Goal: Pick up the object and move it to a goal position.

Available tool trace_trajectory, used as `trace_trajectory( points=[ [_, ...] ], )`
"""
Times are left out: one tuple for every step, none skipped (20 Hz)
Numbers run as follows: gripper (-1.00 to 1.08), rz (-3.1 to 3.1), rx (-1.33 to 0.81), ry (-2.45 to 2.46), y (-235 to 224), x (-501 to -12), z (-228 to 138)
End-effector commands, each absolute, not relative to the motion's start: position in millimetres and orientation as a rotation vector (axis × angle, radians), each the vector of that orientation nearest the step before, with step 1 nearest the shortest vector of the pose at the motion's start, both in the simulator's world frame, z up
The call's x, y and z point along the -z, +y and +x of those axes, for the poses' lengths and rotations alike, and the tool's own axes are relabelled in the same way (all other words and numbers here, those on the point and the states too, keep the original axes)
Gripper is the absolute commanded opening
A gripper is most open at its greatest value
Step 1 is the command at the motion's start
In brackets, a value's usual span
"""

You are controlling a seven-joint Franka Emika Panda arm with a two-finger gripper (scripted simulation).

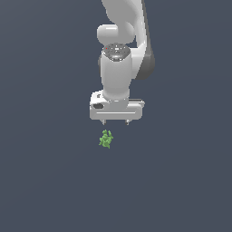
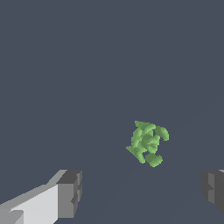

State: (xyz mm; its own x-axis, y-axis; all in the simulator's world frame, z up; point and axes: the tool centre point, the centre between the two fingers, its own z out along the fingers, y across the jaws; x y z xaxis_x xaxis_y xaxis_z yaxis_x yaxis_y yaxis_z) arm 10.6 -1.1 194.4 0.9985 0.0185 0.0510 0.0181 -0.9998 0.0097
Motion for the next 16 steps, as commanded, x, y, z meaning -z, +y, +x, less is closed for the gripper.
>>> trace_trajectory(
  points=[
    [1.0,3.131,-0.08,0.029,-1.2,-194.4,10.6],
    [1.0,3.132,-0.08,0.029,-0.6,-194.7,10.7],
    [1.0,3.134,-0.081,0.029,0.9,-195.5,10.9],
    [1.0,3.137,-0.082,0.03,3.4,-196.8,11.3],
    [1.0,3.142,-0.084,0.031,6.9,-198.7,11.8],
    [1.0,3.148,-0.087,0.033,11.4,-201.3,12.4],
    [1.0,3.154,-0.089,0.035,16.0,-203.9,13.0],
    [1.0,3.159,-0.091,0.038,19.5,-206.0,13.4],
    [1.0,3.162,-0.093,0.04,22.1,-207.6,13.6],
    [1.0,3.163,-0.094,0.042,23.6,-208.7,13.7],
    [1.0,3.164,-0.094,0.044,23.9,-209.0,13.7],
    [1.0,3.163,-0.094,0.043,23.2,-208.6,13.6],
    [1.0,3.162,-0.093,0.039,22.1,-207.4,13.6],
    [1.0,3.162,-0.091,0.031,20.9,-205.8,13.7],
    [1.0,3.162,-0.089,0.021,19.5,-203.6,13.9],
    [1.0,3.163,-0.087,0.006,17.7,-200.7,14.1]
  ],
)
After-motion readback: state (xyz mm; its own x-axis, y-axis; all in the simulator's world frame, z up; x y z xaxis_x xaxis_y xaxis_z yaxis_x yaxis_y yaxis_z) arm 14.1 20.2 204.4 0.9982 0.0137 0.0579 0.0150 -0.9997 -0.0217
